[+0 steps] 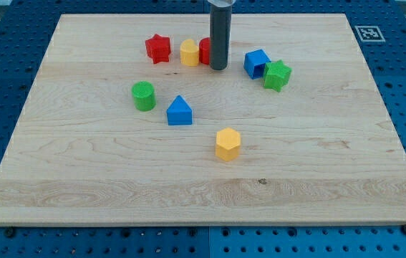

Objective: Point your arm to the yellow hexagon

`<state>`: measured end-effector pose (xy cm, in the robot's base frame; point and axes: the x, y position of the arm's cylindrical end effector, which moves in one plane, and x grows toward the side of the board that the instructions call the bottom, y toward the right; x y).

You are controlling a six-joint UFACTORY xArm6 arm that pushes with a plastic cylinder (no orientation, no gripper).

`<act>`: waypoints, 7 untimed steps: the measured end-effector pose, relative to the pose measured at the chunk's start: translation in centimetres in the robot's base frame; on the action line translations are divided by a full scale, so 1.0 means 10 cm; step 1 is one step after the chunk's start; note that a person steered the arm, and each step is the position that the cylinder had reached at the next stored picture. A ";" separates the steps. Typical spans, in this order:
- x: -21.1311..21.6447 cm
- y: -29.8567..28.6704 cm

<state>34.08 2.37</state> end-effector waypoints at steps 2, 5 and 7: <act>0.50 0.12; 2.08 0.81; 2.28 -0.14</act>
<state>56.87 1.00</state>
